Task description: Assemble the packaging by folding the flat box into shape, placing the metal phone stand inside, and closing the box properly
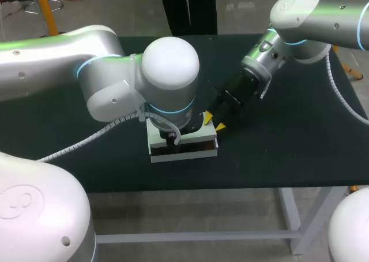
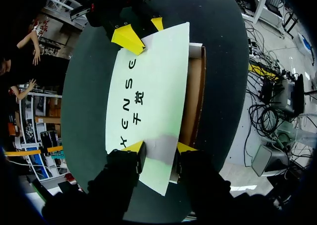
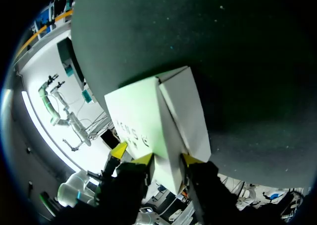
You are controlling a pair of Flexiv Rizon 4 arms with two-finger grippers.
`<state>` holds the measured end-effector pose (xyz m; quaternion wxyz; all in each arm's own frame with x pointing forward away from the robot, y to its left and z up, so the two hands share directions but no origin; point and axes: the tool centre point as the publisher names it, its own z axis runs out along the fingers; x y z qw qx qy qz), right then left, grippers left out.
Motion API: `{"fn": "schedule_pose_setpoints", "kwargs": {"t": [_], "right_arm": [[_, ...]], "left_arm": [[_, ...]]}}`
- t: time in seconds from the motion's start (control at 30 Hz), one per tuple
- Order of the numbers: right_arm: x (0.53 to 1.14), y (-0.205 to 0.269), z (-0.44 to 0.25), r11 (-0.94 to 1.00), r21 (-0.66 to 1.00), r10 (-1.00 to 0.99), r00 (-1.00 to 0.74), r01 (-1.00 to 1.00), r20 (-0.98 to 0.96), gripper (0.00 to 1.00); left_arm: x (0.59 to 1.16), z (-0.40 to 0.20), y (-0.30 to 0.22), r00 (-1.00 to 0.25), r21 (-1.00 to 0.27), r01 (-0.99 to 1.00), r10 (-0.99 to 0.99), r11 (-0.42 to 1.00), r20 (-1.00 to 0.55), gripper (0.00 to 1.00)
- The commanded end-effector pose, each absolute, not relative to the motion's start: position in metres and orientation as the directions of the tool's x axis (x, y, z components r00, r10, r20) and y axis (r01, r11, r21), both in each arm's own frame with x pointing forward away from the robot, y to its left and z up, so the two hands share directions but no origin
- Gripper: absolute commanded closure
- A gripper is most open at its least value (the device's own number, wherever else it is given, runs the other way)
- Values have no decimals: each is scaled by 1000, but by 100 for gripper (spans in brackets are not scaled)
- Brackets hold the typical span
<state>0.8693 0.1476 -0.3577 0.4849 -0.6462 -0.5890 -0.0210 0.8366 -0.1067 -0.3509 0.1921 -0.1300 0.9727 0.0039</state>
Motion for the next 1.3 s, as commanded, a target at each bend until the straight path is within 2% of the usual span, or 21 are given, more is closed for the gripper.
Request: {"fn": "schedule_pose_setpoints", "kwargs": {"t": [0.03,0.6,1.03,1.17,1.2,1.23,1.27,1.3], "right_arm": [[870,148,-358,170,-604,742,302,779,599,62],[863,144,-356,169,-594,744,294,786,600,62],[856,134,-349,156,-567,723,297,809,623,64],[853,130,-345,157,-544,703,293,824,647,72],[852,129,-343,159,-536,698,289,829,655,77],[850,128,-342,159,-527,693,286,835,661,91],[849,128,-340,163,-520,690,280,838,667,100],[847,128,-339,166,-512,688,274,843,673,100]], "left_arm": [[833,-354,-111,-887,-34,-257,-250,966,-388,63],[825,-362,-110,-888,-11,-239,-223,971,-403,67],[820,-363,-109,-892,-11,-226,-211,974,-399,62],[820,-363,-109,-893,-13,-224,-210,975,-398,59],[820,-363,-109,-893,-13,-224,-211,974,-398,59],[819,-363,-109,-893,-14,-225,-211,974,-398,59],[819,-363,-109,-892,-14,-225,-212,974,-398,59],[819,-363,-108,-892,-14,-225,-212,974,-399,58]]}}
